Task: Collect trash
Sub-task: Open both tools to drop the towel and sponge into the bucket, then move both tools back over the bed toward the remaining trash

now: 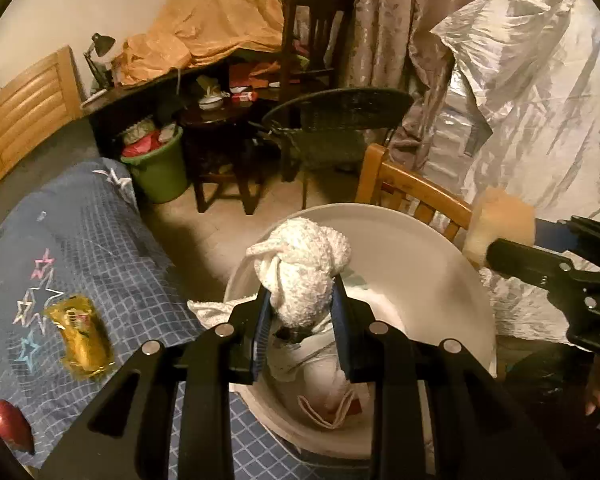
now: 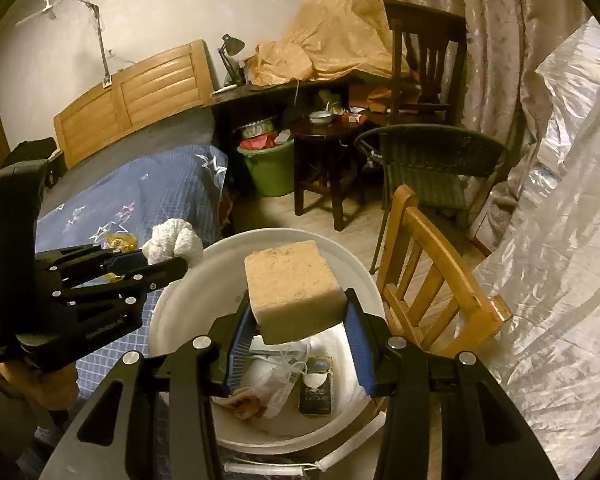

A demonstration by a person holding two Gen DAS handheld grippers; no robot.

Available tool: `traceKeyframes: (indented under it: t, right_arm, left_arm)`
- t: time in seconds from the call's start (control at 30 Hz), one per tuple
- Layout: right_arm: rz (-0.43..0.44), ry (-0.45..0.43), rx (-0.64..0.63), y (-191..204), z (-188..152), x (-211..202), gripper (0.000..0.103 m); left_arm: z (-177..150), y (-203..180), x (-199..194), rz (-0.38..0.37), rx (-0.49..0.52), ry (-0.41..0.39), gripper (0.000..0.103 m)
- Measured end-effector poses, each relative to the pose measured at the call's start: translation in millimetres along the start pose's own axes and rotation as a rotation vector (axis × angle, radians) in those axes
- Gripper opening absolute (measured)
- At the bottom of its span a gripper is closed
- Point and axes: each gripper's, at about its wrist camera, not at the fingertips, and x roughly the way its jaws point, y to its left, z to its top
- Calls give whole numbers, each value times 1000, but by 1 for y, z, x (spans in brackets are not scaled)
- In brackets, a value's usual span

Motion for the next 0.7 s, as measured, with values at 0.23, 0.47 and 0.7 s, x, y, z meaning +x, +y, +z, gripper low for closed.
traceKeyframes:
  t: [0.23,0.47,0.7]
  right_arm:
    - [2,2,-9,1,0,4,45]
    - [-13,0,-9,-2,0,12,58]
    - [-13,-2,-9,-4,1,14,58]
  left_arm:
    - [1,2,8,-40,-17,17,27]
    - [2,18,16,-33,-79,46,60]
    - [2,26,4,0,-92,16,60]
